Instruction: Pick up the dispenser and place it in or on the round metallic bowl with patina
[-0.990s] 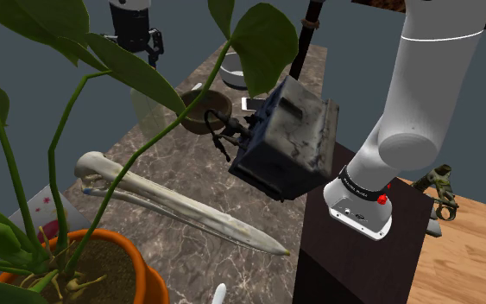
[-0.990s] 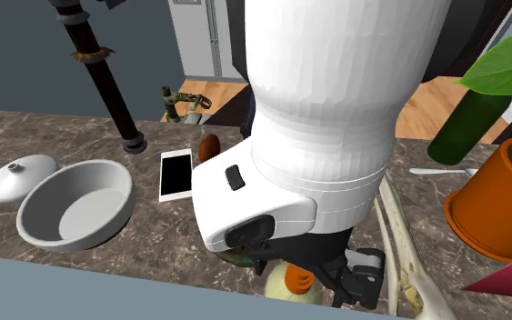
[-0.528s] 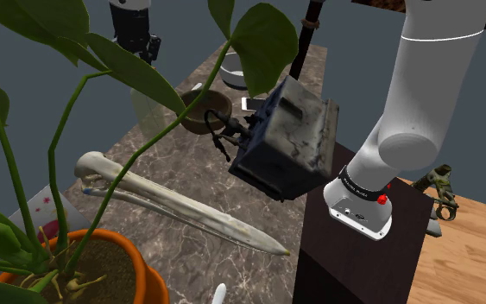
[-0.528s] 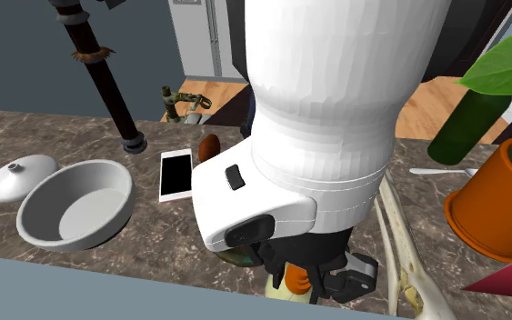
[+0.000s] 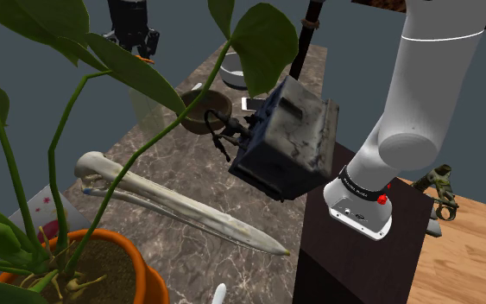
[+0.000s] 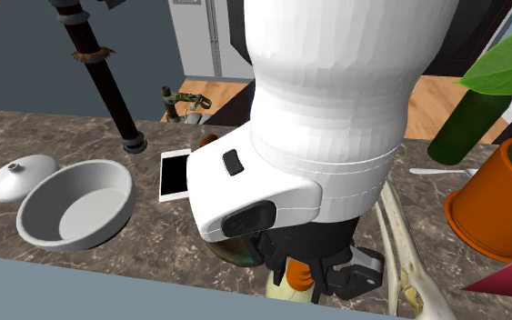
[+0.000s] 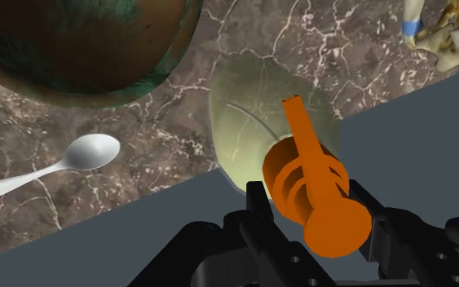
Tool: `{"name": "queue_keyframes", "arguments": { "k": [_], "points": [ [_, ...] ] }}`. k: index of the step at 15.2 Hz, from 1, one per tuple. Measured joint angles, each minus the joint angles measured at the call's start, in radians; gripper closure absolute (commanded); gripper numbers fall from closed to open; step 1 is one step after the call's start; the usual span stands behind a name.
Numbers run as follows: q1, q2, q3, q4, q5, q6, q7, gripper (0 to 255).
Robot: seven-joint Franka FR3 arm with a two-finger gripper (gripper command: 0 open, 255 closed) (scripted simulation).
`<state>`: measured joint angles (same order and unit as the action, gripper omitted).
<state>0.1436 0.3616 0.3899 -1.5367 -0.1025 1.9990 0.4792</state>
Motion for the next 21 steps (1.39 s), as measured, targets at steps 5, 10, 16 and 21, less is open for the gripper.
{"name": "queue_keyframes", "arguments": {
  "k": [5,10,16,21],
  "points": [
    [0.002,-0.006,0.002,0.058,0.003,-0.063,-0.002,255],
    [0.007,-0.006,0.004,0.127,0.004,-0.132,-0.002,255],
    [0.016,0.002,0.006,0.218,0.002,-0.214,-0.001,255],
    [0.029,0.022,0.007,0.320,-0.006,-0.297,0.002,255]
  ]
}}
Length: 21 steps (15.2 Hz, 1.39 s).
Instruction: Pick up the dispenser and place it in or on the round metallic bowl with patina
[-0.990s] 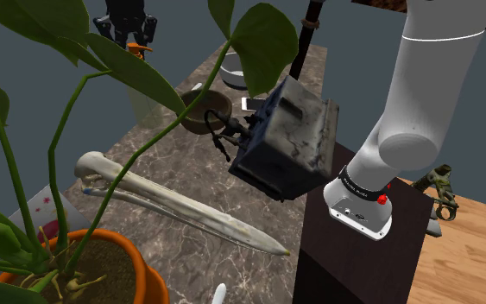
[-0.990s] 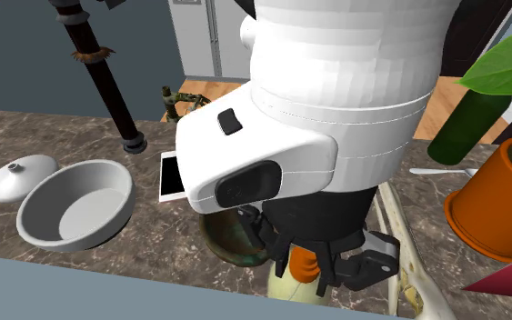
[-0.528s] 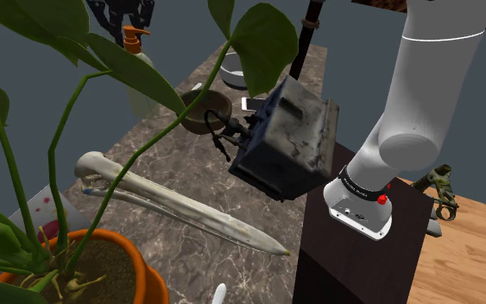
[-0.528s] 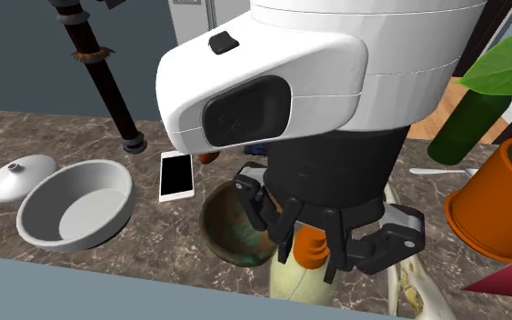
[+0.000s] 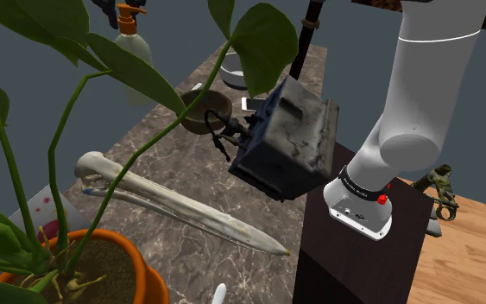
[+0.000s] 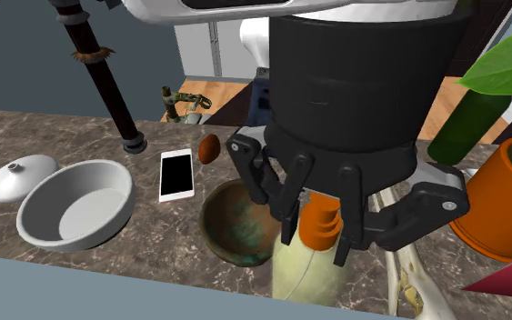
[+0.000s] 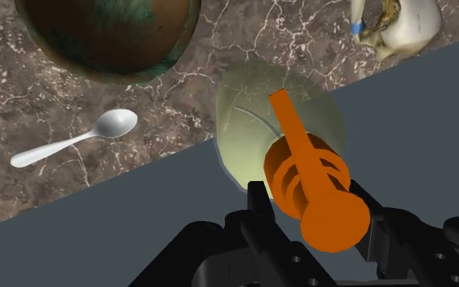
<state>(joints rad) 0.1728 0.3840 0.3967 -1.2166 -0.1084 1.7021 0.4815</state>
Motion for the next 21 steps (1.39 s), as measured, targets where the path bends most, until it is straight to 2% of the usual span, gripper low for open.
{"name": "queue_keyframes", "arguments": {
  "k": [4,7,9,14,21],
  "points": [
    [0.009,0.012,0.000,0.070,-0.005,-0.058,0.001,255],
    [0.026,0.044,0.000,0.161,-0.017,-0.117,0.005,255],
    [0.023,0.040,-0.001,0.173,-0.015,-0.135,0.000,255],
    [-0.073,-0.145,-0.006,-0.003,0.063,-0.135,-0.068,255],
    [-0.164,-0.339,-0.046,-0.118,0.151,-0.206,-0.176,255]
  ]
}}
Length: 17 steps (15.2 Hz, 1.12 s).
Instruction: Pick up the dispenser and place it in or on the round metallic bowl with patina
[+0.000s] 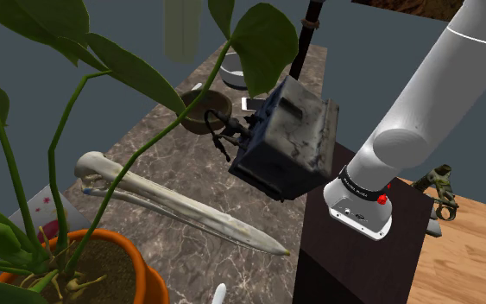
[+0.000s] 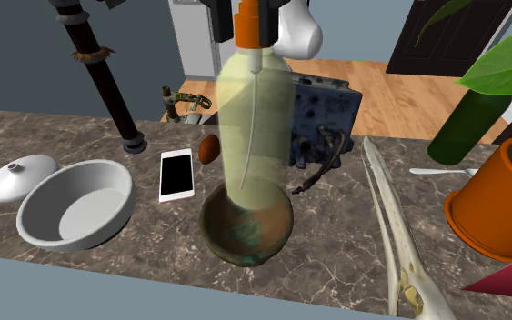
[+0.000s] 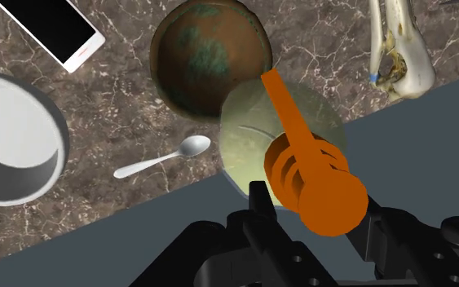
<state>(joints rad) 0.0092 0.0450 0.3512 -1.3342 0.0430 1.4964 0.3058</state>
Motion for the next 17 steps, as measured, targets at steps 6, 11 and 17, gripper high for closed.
{"name": "queue_keyframes", "arguments": {
  "k": [6,11,17],
  "points": [
    [-0.030,-0.083,-0.027,-0.120,0.035,0.037,-0.054,255],
    [-0.033,-0.117,-0.032,-0.226,0.047,0.111,-0.068,255],
    [-0.034,-0.146,-0.035,-0.341,0.057,0.197,-0.080,255]
  ]
}}
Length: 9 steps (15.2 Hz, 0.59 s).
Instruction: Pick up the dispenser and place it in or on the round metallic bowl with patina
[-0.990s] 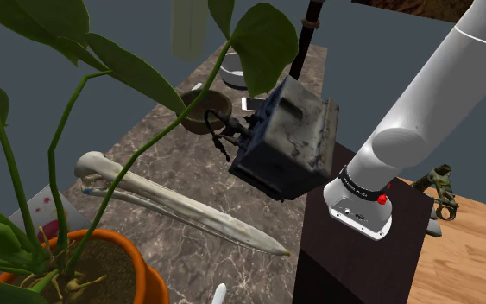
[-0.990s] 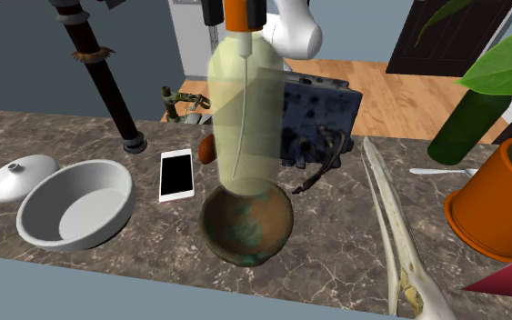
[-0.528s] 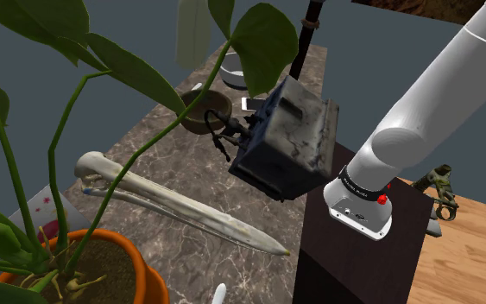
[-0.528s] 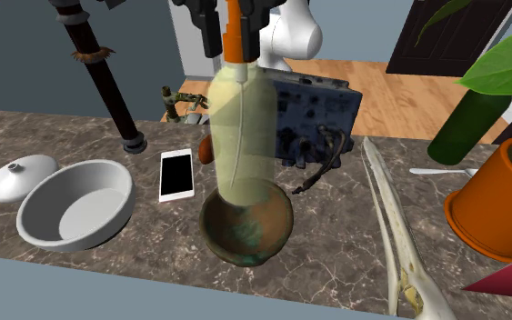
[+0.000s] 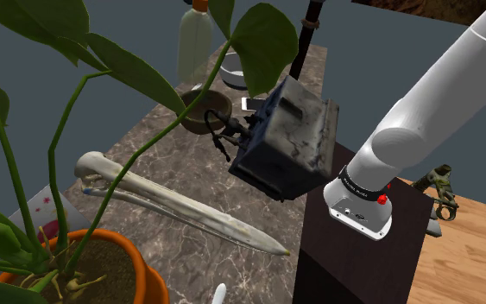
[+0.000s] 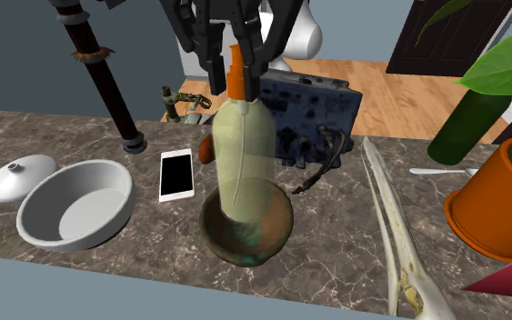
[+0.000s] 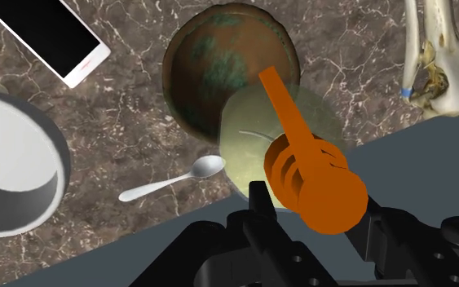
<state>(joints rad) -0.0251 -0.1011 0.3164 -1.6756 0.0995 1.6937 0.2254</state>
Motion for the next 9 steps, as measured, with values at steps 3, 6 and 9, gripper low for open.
{"name": "queue_keyframes", "arguments": {
  "k": [3,6,9],
  "points": [
    [0.001,-0.009,0.001,-0.052,0.003,0.043,-0.003,255],
    [0.001,-0.021,-0.001,-0.106,0.008,0.086,-0.010,255],
    [0.001,-0.024,0.000,-0.151,0.010,0.127,-0.013,255]
  ]
}}
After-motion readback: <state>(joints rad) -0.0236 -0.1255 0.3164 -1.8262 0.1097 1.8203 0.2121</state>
